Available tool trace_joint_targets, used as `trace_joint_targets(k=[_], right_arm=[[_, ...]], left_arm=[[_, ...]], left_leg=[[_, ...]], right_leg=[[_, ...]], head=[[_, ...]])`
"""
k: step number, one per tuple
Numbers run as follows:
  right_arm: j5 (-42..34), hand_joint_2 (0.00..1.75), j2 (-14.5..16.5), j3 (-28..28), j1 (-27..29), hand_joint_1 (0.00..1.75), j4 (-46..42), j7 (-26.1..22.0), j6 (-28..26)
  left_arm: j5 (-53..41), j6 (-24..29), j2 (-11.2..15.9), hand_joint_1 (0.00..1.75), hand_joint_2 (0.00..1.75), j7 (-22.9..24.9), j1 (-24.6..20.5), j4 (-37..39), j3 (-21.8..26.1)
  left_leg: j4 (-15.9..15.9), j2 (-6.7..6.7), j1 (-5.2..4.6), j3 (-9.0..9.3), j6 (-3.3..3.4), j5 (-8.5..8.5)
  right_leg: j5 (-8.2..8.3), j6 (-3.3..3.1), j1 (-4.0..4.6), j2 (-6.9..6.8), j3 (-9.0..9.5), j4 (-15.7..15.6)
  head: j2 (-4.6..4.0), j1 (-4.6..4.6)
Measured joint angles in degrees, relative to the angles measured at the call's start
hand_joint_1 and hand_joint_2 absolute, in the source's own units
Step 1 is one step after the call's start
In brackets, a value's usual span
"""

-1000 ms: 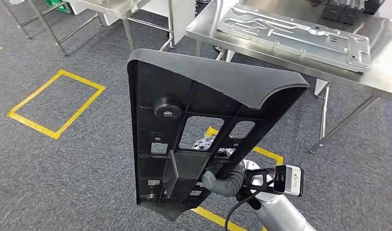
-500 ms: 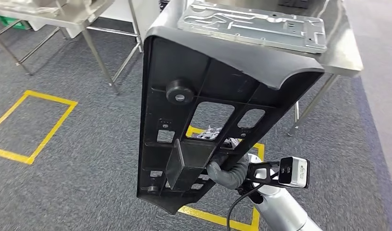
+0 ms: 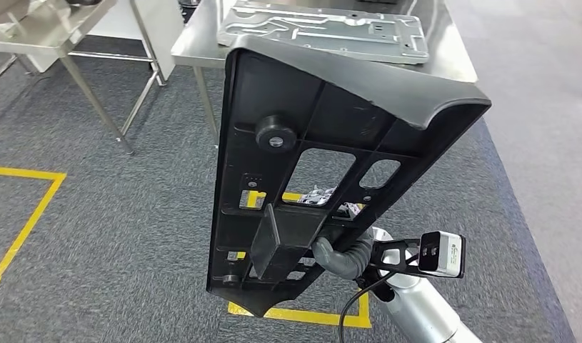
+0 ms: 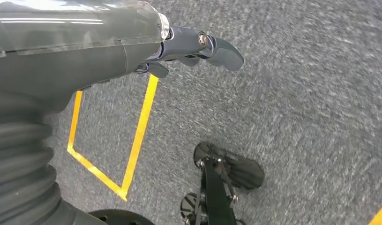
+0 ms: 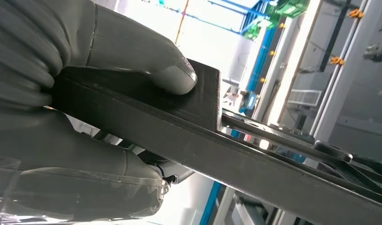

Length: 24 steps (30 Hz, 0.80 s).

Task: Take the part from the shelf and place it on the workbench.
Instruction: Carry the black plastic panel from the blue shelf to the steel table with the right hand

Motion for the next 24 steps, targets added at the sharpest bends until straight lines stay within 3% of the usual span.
trace_joint_targets(k=[2, 4, 5, 7, 8, 10, 11, 13, 14, 15, 17, 19, 22, 24], right_arm=[[0.0, 1.75, 0.0, 0.0, -0.1, 1.75, -0.1, 0.0, 0.0], [0.1, 1.75, 0.0, 0.0, -0.2, 1.75, -0.3, 0.2, 0.0], [0.1, 1.75, 0.0, 0.0, -0.3, 1.75, -0.4, 0.2, 0.0], [0.1, 1.75, 0.0, 0.0, -0.4, 1.75, -0.6, 0.5, -0.1], [0.1, 1.75, 0.0, 0.0, -0.4, 1.75, -0.7, 0.6, -0.1], [0.1, 1.75, 0.1, 0.0, -0.6, 1.75, -0.8, 0.7, -0.1], [0.1, 1.75, 0.1, 0.0, -0.7, 1.75, -0.9, 0.7, -0.1], [0.1, 1.75, 0.2, 0.0, -0.7, 1.75, -0.9, 0.8, -0.2], [0.2, 1.75, 0.2, 0.0, -0.6, 1.75, -0.9, 0.8, -0.3], [0.4, 1.75, 0.2, 0.0, -0.6, 1.75, -0.9, 0.9, -0.5], [0.8, 1.75, 0.2, 0.0, -0.6, 1.75, -1.0, 0.9, -0.8], [1.1, 1.75, 0.2, 0.0, -0.6, 1.75, -1.3, 0.8, -1.1], [1.1, 1.75, 0.1, 0.0, -0.6, 1.75, -1.6, 0.6, -1.2], [1.1, 1.75, -0.1, 0.0, -0.7, 1.75, -1.8, 0.4, -1.2]], left_arm=[[0.0, -0.1, 0.0, 0.0, 1.75, 0.0, -0.1, 0.0, 0.0], [0.0, -0.2, 0.0, 0.0, 1.75, -0.1, -0.2, 0.0, 0.0], [0.0, -0.2, -0.1, 0.0, 1.75, -0.1, -0.2, 0.0, 0.0], [0.0, -0.2, 0.0, 0.0, 1.75, -0.2, -0.3, 0.0, 0.0], [0.0, -0.2, 0.0, 0.0, 1.75, -0.2, -0.3, 0.0, 0.0], [0.0, -0.2, -0.1, 0.0, 1.75, -0.2, -0.3, 0.0, 0.0], [0.0, -0.3, -0.1, 0.0, 1.75, -0.2, -0.2, 0.0, 0.0], [0.0, -0.3, 0.0, 0.0, 1.75, -0.3, -0.1, 0.0, 0.0], [0.0, -0.3, 0.0, 0.0, 1.75, -0.3, 0.0, 0.0, 0.0], [0.0, -0.4, 0.0, 0.0, 1.75, -0.4, 0.0, 0.0, 0.0], [0.0, -0.6, 0.0, 0.0, 1.75, -0.4, 0.0, 0.0, 0.0], [0.0, -0.8, 0.0, 0.0, 1.75, -0.6, 0.0, 0.0, 0.0], [0.0, -1.1, 0.0, 0.0, 1.75, -1.0, -0.2, 0.0, 0.0], [0.0, -1.3, 0.0, 0.0, 1.75, -1.2, -0.2, 0.0, 0.0]], left_leg=[[0.0, 1.12, -0.08, 0.32, -0.31, -0.26], [0.0, 1.99, -0.33, 0.62, -0.81, -0.57], [0.0, 2.43, -0.45, 0.75, -1.11, -0.7], [-0.1, 3.37, -0.5, 1.01, -1.77, -0.97], [0.3, 3.08, -0.42, 1.01, -2.06, -1.46], [4.3, 0.86, -0.22, -0.58, -2.52, -4.09], [8.1, -0.6, -0.14, -2.3, -2.66, -6.03], [15.8, -1.9, -0.12, -6.24, -2.85, -8.9], [17.4, -2.06, -0.12, -7.26, -2.86, -8.77], [16.4, -2.09, -0.11, -7.16, -2.82, -7.4], [8.9, -2.21, -0.09, -4.29, -2.59, -2.67], [2.2, -2.53, -0.25, -1.54, -2.01, 0.13], [0.5, -2.69, -0.47, -1.01, -0.82, 0.62], [0.1, -2.48, -0.34, -0.86, -0.13, 0.92]], right_leg=[[3.57, -0.41, 0.19, -1.81, 4.55, -8.4], [5.21, -1.03, 0.68, -3.53, 7.71, -14.3], [5.15, -1.28, 0.93, -3.73, 8.04, -15.1], [5.39, -1.8, 0.94, -2.36, 8.0, -15.3], [5.53, -2.13, 0.79, -1.77, 8.1, -15.5], [5.81, -2.81, 0.44, -0.73, 8.33, -16.0], [5.84, -3.03, 0.46, -0.26, 8.35, -16.0], [5.83, -3.25, 0.56, 0.7, 8.33, -15.9], [5.8, -3.27, 0.61, 1.19, 8.35, -15.9], [5.75, -3.24, 0.62, 1.62, 8.42, -15.8], [5.58, -3.0, 0.59, 2.35, 8.59, -15.6], [5.44, -2.53, 0.74, 2.72, 8.5, -15.3], [5.55, -1.61, 0.78, 2.87, 8.25, -15.3], [4.68, -0.97, 0.7, 2.26, 7.81, -14.2]], head=[[0.0, 0.0], [0.0, 0.0], [0.0, 0.0], [0.0, 0.0], [0.0, 0.0], [0.0, -0.01], [0.0, -0.01], [0.0, -0.01], [0.0, -0.01], [0.0, -0.01], [0.0, 0.0], [0.0, 0.0], [0.0, 0.0], [-0.01, 0.0]])
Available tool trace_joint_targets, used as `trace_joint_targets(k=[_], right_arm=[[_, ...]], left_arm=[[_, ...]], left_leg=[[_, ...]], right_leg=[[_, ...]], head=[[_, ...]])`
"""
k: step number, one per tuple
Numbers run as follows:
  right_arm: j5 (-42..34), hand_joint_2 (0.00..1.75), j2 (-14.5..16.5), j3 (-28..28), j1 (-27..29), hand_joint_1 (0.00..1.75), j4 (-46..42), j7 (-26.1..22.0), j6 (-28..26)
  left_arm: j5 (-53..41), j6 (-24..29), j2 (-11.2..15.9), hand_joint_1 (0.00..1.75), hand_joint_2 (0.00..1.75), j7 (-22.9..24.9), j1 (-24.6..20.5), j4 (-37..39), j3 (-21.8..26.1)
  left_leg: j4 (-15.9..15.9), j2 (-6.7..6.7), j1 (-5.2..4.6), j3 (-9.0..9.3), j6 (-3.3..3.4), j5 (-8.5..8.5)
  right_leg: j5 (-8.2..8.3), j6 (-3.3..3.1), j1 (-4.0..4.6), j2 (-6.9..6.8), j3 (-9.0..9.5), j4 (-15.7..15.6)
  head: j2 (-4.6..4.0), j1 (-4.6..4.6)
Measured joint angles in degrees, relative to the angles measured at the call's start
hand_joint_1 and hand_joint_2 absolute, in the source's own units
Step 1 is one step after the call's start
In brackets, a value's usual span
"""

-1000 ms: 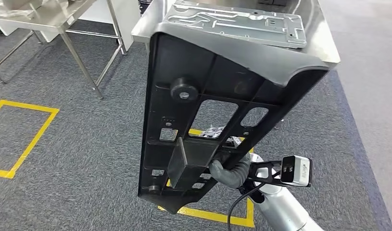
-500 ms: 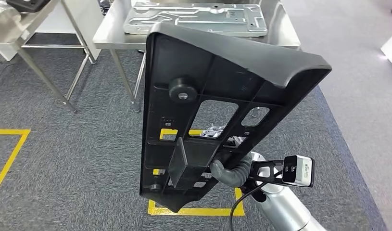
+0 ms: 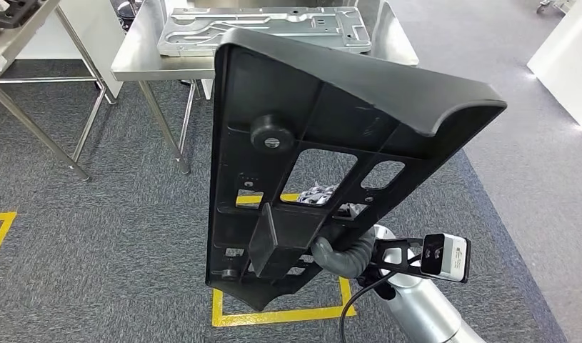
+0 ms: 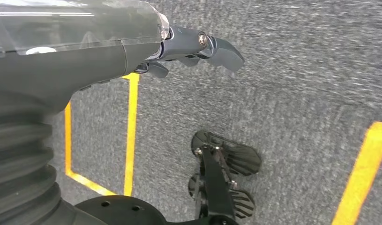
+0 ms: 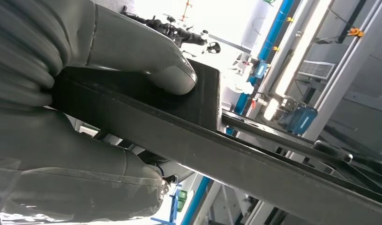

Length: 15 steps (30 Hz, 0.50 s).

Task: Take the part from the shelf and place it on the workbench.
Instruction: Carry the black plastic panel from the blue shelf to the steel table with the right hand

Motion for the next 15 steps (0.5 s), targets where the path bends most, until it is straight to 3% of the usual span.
trace_joint_targets(k=[2, 4, 6, 7, 9, 10, 12, 15], right_arm=[[0.0, 1.75, -0.3, 0.0, 0.0, 1.75, -0.2, -0.4, -0.1], [0.1, 1.75, -0.6, 0.0, 0.2, 1.75, -0.3, -0.7, -0.1], [0.2, 1.75, -0.9, 0.0, 0.6, 1.75, -0.3, -0.9, -0.2], [0.2, 1.75, -1.0, 0.0, 0.8, 1.75, -0.4, -0.9, -0.3], [0.4, 1.75, -1.2, 0.0, 1.0, 1.75, -0.8, -1.1, -0.5], [0.4, 1.75, -1.2, -0.1, 1.1, 1.75, -1.0, -1.2, -0.5], [0.5, 1.75, -1.3, -0.2, 1.2, 1.75, -1.4, -1.4, -0.5], [0.7, 1.75, -1.4, -0.5, 1.7, 1.75, -1.8, -1.5, -0.3]], left_arm=[[-0.1, -0.1, 0.0, 0.0, 1.75, -0.2, 0.1, 0.0, 0.0], [-0.4, -0.2, 0.0, 0.0, 1.75, -0.4, 0.1, 0.0, 0.0], [-0.6, -0.3, 0.1, 0.0, 1.75, -0.6, 0.2, 0.0, 0.0], [-0.6, -0.3, 0.1, 0.0, 1.75, -0.6, 0.2, 0.0, 0.0], [-0.8, -0.3, 0.1, 0.0, 1.75, -0.7, 0.2, 0.0, 0.0], [-0.8, -0.3, 0.1, 0.0, 1.75, -0.8, 0.1, 0.0, 0.0], [-0.8, -0.3, 0.1, 0.0, 1.75, -0.9, 0.1, 0.0, 0.0], [-0.7, -0.3, 0.2, 0.0, 1.75, -0.9, 0.1, -0.1, 0.0]], left_leg=[[-0.3, 0.24, 0.09, 0.09, 0.46, 0.16], [-0.2, 0.44, 0.02, 0.02, 0.71, 0.03], [-0.2, 0.6, 0.01, 0.05, 0.75, -0.16], [-0.2, 0.63, 0.02, 0.16, 0.65, -0.26], [-0.2, 0.68, -0.04, 0.53, 0.28, -0.6], [-0.2, 0.7, -0.12, 0.68, -0.01, -0.83], [-0.2, 0.81, -0.25, 0.89, -0.68, -1.3], [0.2, 0.95, -0.09, 1.32, -1.67, -2.09]], right_leg=[[-2.81, 0.57, -0.19, -1.1, -2.3, 4.9], [-5.81, 1.05, -0.44, -1.63, -5.86, 11.9], [-5.81, 1.28, -0.66, -1.8, -7.27, 14.3], [-4.42, 1.28, -0.73, -1.93, -6.42, 12.6], [-1.0, 0.95, -0.7, -2.55, -2.46, 4.9], [-0.06, 0.64, -0.56, -2.82, -0.77, 1.7], [-0.08, -0.12, -0.18, -3.04, 0.59, -1.0], [-0.65, -1.35, -0.1, -2.53, 1.52, -1.5]], head=[[0.0, 0.0], [0.01, 0.0], [0.01, 0.0], [0.01, 0.0], [0.01, 0.0], [0.01, 0.0], [0.01, 0.0], [0.01, 0.0]])
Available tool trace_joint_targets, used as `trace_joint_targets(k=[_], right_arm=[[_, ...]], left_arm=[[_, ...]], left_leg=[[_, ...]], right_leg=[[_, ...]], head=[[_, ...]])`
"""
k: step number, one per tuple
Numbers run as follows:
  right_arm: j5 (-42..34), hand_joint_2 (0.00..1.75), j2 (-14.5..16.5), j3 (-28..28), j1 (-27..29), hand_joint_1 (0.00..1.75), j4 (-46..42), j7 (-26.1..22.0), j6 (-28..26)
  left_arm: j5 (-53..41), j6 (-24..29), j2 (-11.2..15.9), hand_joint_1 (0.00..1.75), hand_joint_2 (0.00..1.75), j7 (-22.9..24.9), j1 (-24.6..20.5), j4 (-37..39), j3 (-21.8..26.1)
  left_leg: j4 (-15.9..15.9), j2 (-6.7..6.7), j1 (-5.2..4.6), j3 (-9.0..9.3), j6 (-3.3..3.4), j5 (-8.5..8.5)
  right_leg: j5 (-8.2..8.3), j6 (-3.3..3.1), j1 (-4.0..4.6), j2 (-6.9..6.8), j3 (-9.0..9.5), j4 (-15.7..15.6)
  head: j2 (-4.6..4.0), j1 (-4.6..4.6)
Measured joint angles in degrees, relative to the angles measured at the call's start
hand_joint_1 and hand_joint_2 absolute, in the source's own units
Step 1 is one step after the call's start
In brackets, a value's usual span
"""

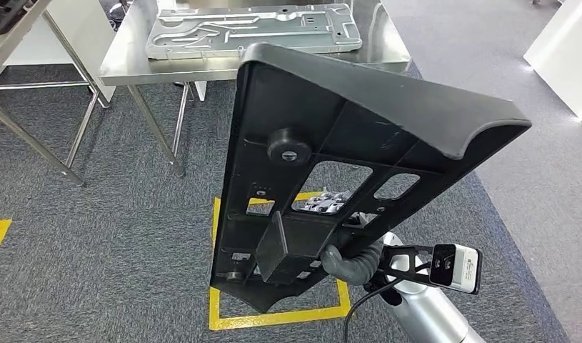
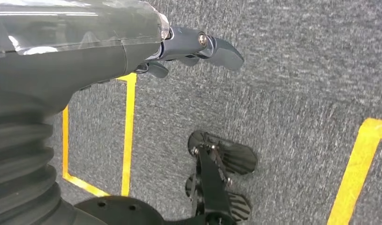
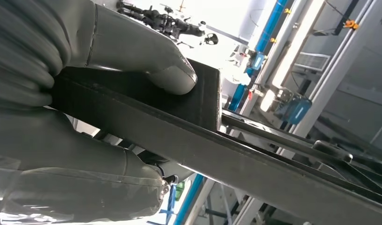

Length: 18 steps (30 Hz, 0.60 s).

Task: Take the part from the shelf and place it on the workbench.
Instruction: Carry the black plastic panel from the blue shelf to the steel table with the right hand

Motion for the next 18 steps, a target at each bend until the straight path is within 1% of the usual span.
trace_joint_targets(k=[1, 2, 3, 4, 5, 6, 7, 8, 9, 10, 11, 12, 13, 14, 15, 16, 17, 18], right_arm=[[0.0, 1.75, 0.0, -0.1, 0.1, 1.75, -0.2, 0.0, 0.1], [0.1, 1.75, 0.0, -0.2, 0.1, 1.75, -0.3, 0.0, 0.2], [0.2, 1.75, 0.0, -0.2, 0.2, 1.75, -0.4, 0.0, 0.3], [0.3, 1.75, 0.0, -0.2, 0.4, 1.75, -0.5, 0.0, 0.3], [0.3, 1.75, 0.0, -0.2, 0.6, 1.75, -0.5, 0.0, 0.3], [0.4, 1.75, -0.1, -0.2, 0.9, 1.75, -0.6, 0.0, 0.2], [0.5, 1.75, -0.1, -0.3, 1.1, 1.75, -0.8, 0.0, 0.2], [0.6, 1.75, -0.1, -0.3, 1.2, 1.75, -1.0, 0.0, 0.1], [0.7, 1.75, -0.1, -0.3, 1.3, 1.75, -1.1, 0.0, 0.1], [0.8, 1.75, -0.1, -0.4, 1.4, 1.75, -1.4, 0.0, 0.0], [0.9, 1.75, -0.1, -0.4, 1.5, 1.75, -1.6, 0.1, -0.1], [1.1, 1.75, -0.1, -0.5, 1.6, 1.75, -1.7, 0.1, -0.2], [1.1, 1.75, -0.1, -0.6, 1.8, 1.75, -2.0, 0.1, -0.3], [1.2, 1.75, -0.1, -0.7, 1.9, 1.75, -2.2, 0.1, -0.4], [1.3, 1.75, -0.1, -0.7, 2.0, 1.75, -2.4, 0.1, -0.5], [1.3, 1.75, -0.1, -0.8, 2.1, 1.75, -2.6, 0.1, -0.5], [1.4, 1.75, -0.1, -0.8, 2.1, 1.75, -2.8, 0.2, -0.5], [1.4, 1.75, -0.1, -0.9, 2.2, 1.75, -2.9, 0.3, -0.5]], left_arm=[[0.0, 0.0, 0.0, 0.0, 1.75, 0.0, 0.0, 0.0, 0.0], [-0.1, 0.0, 0.0, 0.0, 1.75, -0.1, 0.0, -0.1, 0.0], [-0.2, 0.0, 0.0, 0.0, 1.75, -0.1, 0.1, -0.1, 0.0], [-0.2, 0.0, 0.0, 0.0, 1.75, -0.1, 0.1, -0.1, 0.0], [-0.3, 0.0, 0.0, 0.0, 1.75, -0.1, 0.2, -0.1, 0.0], [-0.3, 0.0, 0.1, 0.0, 1.75, -0.1, 0.3, -0.1, 0.0], [-0.4, -0.1, 0.1, 0.0, 1.75, -0.1, 0.5, -0.1, 0.0], [-0.4, -0.1, 0.1, 0.0, 1.75, -0.1, 0.6, -0.1, 0.0], [-0.5, -0.1, 0.1, 0.0, 1.75, -0.1, 0.7, 0.0, 0.0], [-0.6, -0.1, 0.2, 0.0, 1.75, -0.1, 0.7, 0.0, 0.0], [-0.7, -0.2, 0.2, 0.0, 1.75, -0.1, 0.7, 0.0, 0.0], [-0.8, -0.2, 0.3, 0.0, 1.75, -0.1, 0.6, 0.0, 0.0], [-0.8, -0.2, 0.4, 0.0, 1.75, -0.1, 0.4, 0.0, 0.0], [-0.9, -0.2, 0.5, 0.0, 1.75, -0.1, 0.3, 0.0, 0.0], [-0.9, -0.2, 0.6, 0.0, 1.75, -0.1, 0.4, 0.0, 0.0], [-0.9, -0.2, 0.6, 0.0, 1.75, -0.1, 0.4, 0.0, 0.0], [-0.9, -0.2, 0.7, 0.0, 1.75, -0.1, 0.4, 0.0, 0.0], [-0.8, -0.2, 0.7, 0.0, 1.75, -0.1, 0.4, 0.0, 0.0]], left_leg=[[1.6, -0.11, 0.09, -0.59, -0.2, -0.69], [4.6, -0.28, 0.17, -2.02, -0.3, -1.76], [8.6, -0.41, 0.21, -4.27, -0.37, -3.15], [12.8, -0.46, 0.23, -7.03, -0.45, -4.38], [16.1, -0.47, 0.23, -9.51, -0.49, -4.77], [17.3, -0.48, 0.23, -11.14, -0.48, -3.89], [16.0, -0.49, 0.23, -11.61, -0.37, -1.65], [12.5, -0.53, 0.21, -10.96, -0.16, 1.62], [8.8, -0.64, 0.13, -9.89, 0.13, 4.28], [5.5, -0.77, -0.05, -8.66, 0.4, 6.0], [3.3, -0.89, -0.31, -7.74, 0.68, 6.47], [2.4, -1.0, -0.64, -7.24, 0.98, 5.83], [1.7, -1.02, -0.93, -6.68, 1.3, 5.28], [1.0, -1.05, -0.97, -5.97, 1.67, 4.83], [0.3, -1.04, -0.89, -5.05, 2.03, 4.52], [-0.4, -1.01, -0.71, -3.96, 2.33, 4.17], [-1.0, -1.01, -0.48, -2.8, 2.51, 3.75], [-1.4, -0.99, -0.35, -1.79, 2.62, 3.16]], right_leg=[[-0.26, -0.44, -0.05, 0.12, 0.68, -0.3], [-0.58, -0.81, -0.07, 0.19, 1.44, -0.6], [-1.08, -1.13, 0.1, 0.22, 2.09, -0.6], [-1.63, -1.35, 0.28, 0.27, 2.71, -0.6], [-2.23, -1.45, 0.45, 0.4, 3.41, -0.6], [-2.89, -1.48, 0.57, 0.6, 4.24, -0.6], [-3.63, -1.44, 0.66, 0.83, 5.24, -0.6], [-4.47, -1.36, 0.72, 1.04, 6.37, -0.6], [-5.32, -1.24, 0.67, 1.19, 7.38, -0.7], [-6.09, -1.05, 0.66, 1.31, 8.09, -0.8], [-6.67, -0.79, 0.52, 1.38, 8.46, -0.9], [-6.94, -0.46, 0.33, 1.43, 8.69, -1.1], [-6.85, -0.05, 0.22, 1.46, 8.8, -1.1], [-6.5, 0.32, 0.07, 1.4, 8.74, -0.6], [-5.71, 0.65, 0.03, 1.27, 8.21, 0.9], [-4.83, 0.97, 0.01, 1.14, 6.7, 3.7], [-4.41, 1.25, -0.05, 1.01, 4.34, 7.3], [-4.82, 1.53, -0.19, 0.91, 1.38, 11.2]], head=[[0.0, 0.0], [0.0, -0.01], [0.0, -0.01], [0.0, -0.01], [0.0, -0.01], [0.0, -0.01], [0.0, -0.01], [0.0, -0.01], [0.0, 0.0], [-0.01, 0.01], [-0.01, 0.01], [-0.02, -0.01], [-0.02, -0.01], [-0.02, -0.03], [-0.02, -0.04], [-0.02, -0.03], [-0.02, -0.03], [-0.02, -0.02]])
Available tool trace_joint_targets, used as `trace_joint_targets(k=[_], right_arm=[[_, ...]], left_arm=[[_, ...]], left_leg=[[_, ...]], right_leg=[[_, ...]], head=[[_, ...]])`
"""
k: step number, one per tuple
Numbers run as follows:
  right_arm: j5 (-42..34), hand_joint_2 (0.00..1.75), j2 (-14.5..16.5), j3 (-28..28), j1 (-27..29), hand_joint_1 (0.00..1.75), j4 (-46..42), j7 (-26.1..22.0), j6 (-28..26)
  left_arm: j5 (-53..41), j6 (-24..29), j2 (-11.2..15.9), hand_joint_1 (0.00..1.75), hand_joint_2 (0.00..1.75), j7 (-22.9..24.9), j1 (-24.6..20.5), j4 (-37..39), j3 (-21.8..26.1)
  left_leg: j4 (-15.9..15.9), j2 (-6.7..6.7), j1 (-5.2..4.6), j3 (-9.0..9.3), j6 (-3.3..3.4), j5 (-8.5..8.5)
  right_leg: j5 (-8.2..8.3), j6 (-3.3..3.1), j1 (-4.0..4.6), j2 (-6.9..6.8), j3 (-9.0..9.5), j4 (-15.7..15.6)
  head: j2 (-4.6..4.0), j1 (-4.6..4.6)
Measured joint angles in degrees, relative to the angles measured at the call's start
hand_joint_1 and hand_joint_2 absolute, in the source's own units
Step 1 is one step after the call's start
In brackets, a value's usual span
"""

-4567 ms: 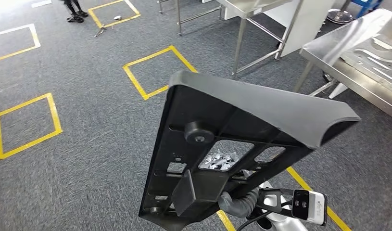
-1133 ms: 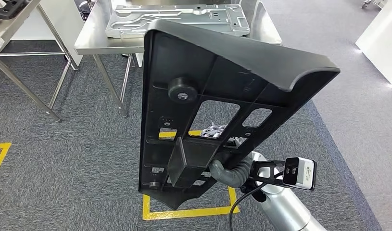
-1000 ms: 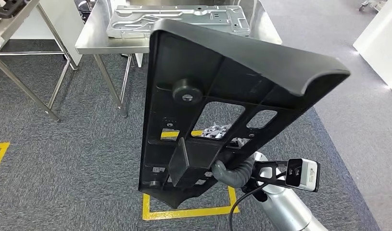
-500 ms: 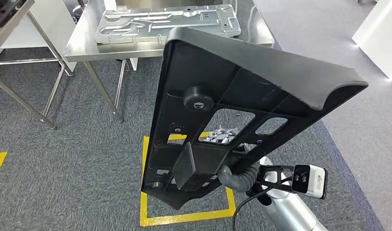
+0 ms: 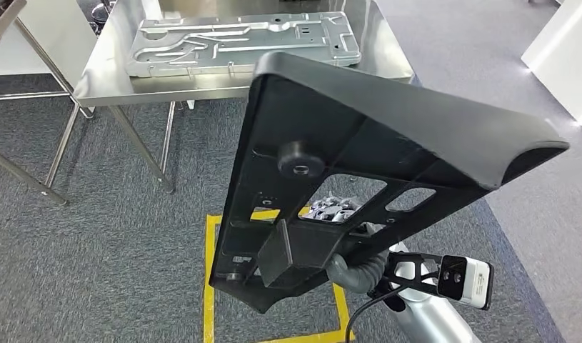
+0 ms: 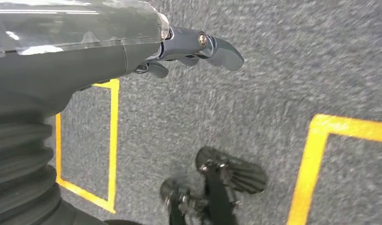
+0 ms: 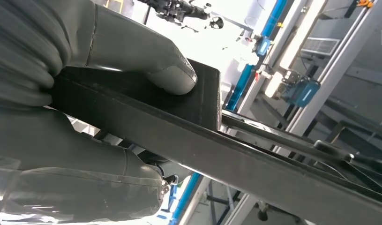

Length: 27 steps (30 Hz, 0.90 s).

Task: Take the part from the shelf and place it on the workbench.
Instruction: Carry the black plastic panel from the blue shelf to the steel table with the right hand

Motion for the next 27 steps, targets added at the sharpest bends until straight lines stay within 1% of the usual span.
trace_joint_targets(k=[1, 2, 3, 4, 5, 6, 7, 8, 9, 10, 11, 12, 13, 14, 15, 16, 17, 18, 19, 20, 21, 22, 23, 24, 25, 26, 27], right_arm=[[0.0, 1.75, 0.0, 0.0, 0.1, 1.75, 0.0, 0.1, 0.0], [0.0, 1.75, 0.0, -0.1, 0.2, 1.75, -0.1, 0.2, 0.1], [0.0, 1.75, 0.0, -0.1, 0.3, 1.75, -0.1, 0.2, 0.2], [0.0, 1.75, 0.0, -0.2, 0.3, 1.75, -0.1, 0.3, 0.3], [0.0, 1.75, 0.0, -0.3, 0.3, 1.75, -0.1, 0.4, 0.5], [0.0, 1.75, 0.0, -0.4, 0.3, 1.75, -0.1, 0.4, 0.7], [0.0, 1.75, 0.0, -0.5, 0.4, 1.75, -0.1, 0.5, 0.9], [0.0, 1.75, 0.0, -0.6, 0.5, 1.75, -0.2, 0.5, 1.0], [0.1, 1.75, 0.0, -0.7, 0.6, 1.75, -0.2, 0.6, 1.0], [0.1, 1.75, 0.0, -0.9, 0.6, 1.75, -0.3, 0.6, 1.0], [0.2, 1.75, 0.1, -1.0, 0.7, 1.75, -0.4, 0.7, 0.9], [0.3, 1.75, 0.2, -1.1, 0.7, 1.75, -0.6, 0.7, 0.9], [0.3, 1.75, 0.4, -1.1, 0.8, 1.75, -0.7, 0.7, 0.9], [0.4, 1.75, 0.5, -1.2, 0.8, 1.75, -0.9, 0.7, 0.9], [0.5, 1.75, 0.7, -1.2, 0.9, 1.75, -0.9, 0.8, 0.9], [0.5, 1.75, 0.8, -1.2, 1.0, 1.75, -0.9, 0.8, 0.9], [0.6, 1.75, 0.9, -1.2, 1.2, 1.75, -1.0, 0.9, 0.9], [0.8, 1.75, 1.0, -1.2, 1.4, 1.75, -1.0, 1.0, 0.9], [0.9, 1.75, 1.2, -1.2, 1.5, 1.75, -1.0, 1.2, 0.9], [1.0, 1.75, 1.3, -1.2, 1.6, 1.75, -1.0, 1.3, 0.9], [1.1, 1.75, 1.4, -1.3, 1.7, 1.75, -1.0, 1.4, 0.8], [1.1, 1.75, 1.5, -1.4, 1.7, 1.75, -0.9, 1.5, 0.8], [1.2, 1.75, 1.6, -1.4, 1.8, 1.75, -0.9, 1.5, 0.8], [1.3, 1.75, 1.7, -1.6, 1.8, 1.75, -0.9, 1.5, 0.8], [1.6, 1.75, 1.7, -1.7, 1.9, 1.75, -0.9, 1.5, 0.7], [2.1, 1.75, 1.7, -1.9, 1.9, 1.75, -0.9, 1.3, 0.7], [2.9, 1.75, 1.8, -2.1, 2.0, 1.75, -0.9, 0.8, 0.5]], left_arm=[[0.0, 0.0, 0.0, 0.0, 1.75, 0.0, -0.1, 0.0, 0.0], [0.0, 0.0, 0.0, 0.0, 1.75, 0.0, -0.1, 0.0, 0.0], [0.1, 0.0, 0.0, 0.0, 1.75, 0.0, -0.1, 0.0, 0.0], [0.1, 0.1, 0.0, 0.0, 1.75, 0.0, 0.0, 0.0, 0.0], [0.1, 0.1, 0.0, 0.0, 1.75, 0.0, 0.0, 0.0, 0.0], [0.1, 0.2, -0.1, 0.0, 1.75, 0.0, 0.0, 0.0, 0.0], [0.1, 0.2, -0.1, 0.0, 1.75, 0.0, 0.0, 0.0, 0.0], [0.1, 0.3, -0.1, 0.0, 1.75, 0.0, -0.1, 0.0, 0.0], [0.1, 0.3, -0.1, 0.0, 1.75, 0.0, -0.2, 0.0, 0.0], [0.1, 0.4, -0.1, 0.0, 1.75, 0.0, -0.3, 0.0, 0.0], [0.1, 0.4, -0.1, 0.0, 1.75, 0.0, -0.4, 0.0, 0.0], [0.1, 0.4, -0.1, 0.0, 1.75, 0.0, -0.4, 0.0, 0.0], [0.1, 0.4, -0.1, 0.0, 1.75, 0.0, -0.4, 0.0, 0.0], [0.1, 0.4, -0.1, 0.0, 1.75, 0.0, -0.4, 0.0, 0.0], [0.1, 0.4, -0.1, 0.0, 1.75, 0.0, -0.5, 0.0, 0.0], [0.1, 0.4, -0.1, 0.0, 1.75, 0.0, -0.5, 0.0, 0.0], [0.1, 0.4, -0.1, 0.0, 1.75, 0.0, -0.4, 0.0, 0.0], [0.1, 0.4, -0.1, 0.0, 1.75, 0.0, -0.4, 0.0, 0.1], [0.2, 0.4, -0.1, 0.0, 1.75, 0.0, -0.4, 0.0, 0.1], [0.2, 0.5, -0.1, 0.0, 1.75, 0.0, -0.3, 0.0, 0.1], [0.3, 0.5, -0.1, 0.0, 1.75, 0.0, -0.2, 0.0, 0.2], [0.4, 0.5, -0.1, 0.0, 1.75, 0.0, -0.1, 0.0, 0.3], [0.4, 0.6, -0.1, 0.0, 1.75, 0.0, -0.1, 0.0, 0.3], [0.5, 0.6, -0.1, 0.0, 1.75, -0.1, -0.1, 0.0, 0.4], [0.5, 0.7, -0.1, 0.0, 1.75, -0.1, -0.1, 0.0, 0.4], [0.5, 0.8, -0.1, 0.0, 1.75, -0.1, -0.2, 0.0, 0.4], [0.6, 1.1, -0.2, 0.0, 1.75, -0.2, -0.2, 0.0, 0.5]], left_leg=[[-0.2, -0.04, 0.14, 0.99, 0.01, -0.68], [-0.3, -0.11, 0.29, 2.08, -0.09, -1.47], [-0.4, -0.19, 0.46, 3.24, -0.27, -2.34], [-0.4, -0.26, 0.64, 4.51, -0.5, -3.27], [-0.4, -0.31, 0.85, 5.88, -0.79, -4.26], [-0.4, -0.34, 1.01, 7.07, -1.12, -5.31], [-0.2, -0.36, 1.1, 8.27, -1.47, -6.36], [-0.3, -0.35, 1.07, 9.05, -1.9, -7.3], [-0.6, -0.32, 1.01, 9.68, -2.36, -7.95], [-0.6, -0.27, 0.96, 10.17, -2.78, -8.13], [-0.5, -0.22, 0.99, 10.17, -3.22, -7.88], [0.7, -0.17, 1.1, 9.82, -3.53, -7.29], [3.3, -0.14, 1.19, 8.61, -3.72, -6.74], [6.6, -0.14, 1.26, 6.7, -3.84, -6.78], [10.3, -0.14, 1.27, 4.29, -3.87, -7.66], [13.7, -0.14, 1.23, 1.73, -3.84, -9.47], [16.0, -0.14, 1.17, -0.52, -3.76, -11.62], [17.0, -0.15, 1.11, -2.19, -3.61, -13.21], [16.5, -0.15, 1.04, -3.14, -3.37, -13.57], [14.5, -0.15, 0.93, -3.34, -3.02, -12.19], [11.1, -0.14, 0.73, -2.94, -2.53, -9.25], [7.9, -0.22, 0.43, -2.45, -2.01, -5.76], [5.2, -0.27, 0.08, -2.14, -1.56, -3.29], [3.6, -0.34, -0.23, -1.97, -1.2, -1.72], [3.0, -0.43, -0.46, -2.04, -0.99, -1.2], [2.7, -0.46, -0.57, -1.98, -0.81, -1.31], [2.3, -0.53, -0.42, -1.54, -0.62, -0.75]], right_leg=[[-1.42, 0.3, -0.18, -0.03, -3.02, 3.1], [-3.34, 0.55, -0.38, -0.08, -5.61, 5.0], [-4.94, 0.77, -0.57, -0.15, -7.47, 5.4], [-5.31, 0.98, -0.75, -0.25, -8.5, 4.2], [-4.11, 1.18, -0.92, -0.41, -8.86, 1.8], [-0.71, 1.37, -1.08, -0.65, -8.79, -1.7], [3.65, 1.4, -1.15, -1.03, -8.64, -5.0], [7.19, 1.22, -1.07, -1.27, -8.46, -7.4], [9.78, 0.85, -0.98, -1.41, -8.39, -8.8], [10.44, 0.31, -0.85, -1.38, -8.33, -9.1], [10.03, -0.25, -0.77, -1.11, -7.99, -9.1], [9.79, -0.78, -0.8, -0.93, -7.55, -9.3], [9.4, -1.25, -0.78, -0.79, -6.97, -9.6], [8.97, -1.66, -0.73, -0.71, -6.34, -9.8], [8.46, -2.0, -0.63, -0.69, -5.75, -9.9], [7.93, -2.25, -0.47, -0.66, -5.16, -10.0], [7.38, -2.46, -0.26, -0.59, -4.54, -10.0], [6.82, -2.62, -0.01, -0.49, -3.84, -10.0], [6.26, -2.75, 0.25, -0.37, -3.07, -10.0], [5.71, -2.82, 0.51, -0.26, -2.24, -10.0], [5.15, -2.86, 0.75, -0.18, -1.39, -10.0], [4.65, -2.84, 0.92, -0.16, -0.61, -10.0], [4.23, -2.73, 1.03, -0.08, -0.09, -10.0], [3.87, -2.49, 1.05, 0.0, 0.18, -10.1], [3.58, -2.21, 1.02, 0.07, 0.31, -10.1], [3.32, -1.89, 1.02, 0.14, 0.4, -10.2], [3.06, -1.58, 1.01, 0.11, 0.59, -10.1]], head=[[0.0, 0.0], [0.0, -0.01], [0.0, -0.01], [0.0, -0.01], [0.0, -0.01], [0.0, 0.0], [0.0, 0.0], [0.0, -0.01], [0.0, -0.03], [0.0, -0.07], [0.0, -0.09], [0.0, -0.11], [0.0, -0.12], [0.0, -0.12], [0.0, -0.12], [0.0, -0.13], [0.0, -0.12], [0.0, -0.12], [0.0, -0.13], [0.0, -0.12], [0.0, -0.12], [0.0, -0.11], [0.0, -0.11], [0.0, -0.1], [0.0, -0.1], [0.0, -0.11], [0.0, -0.1]])
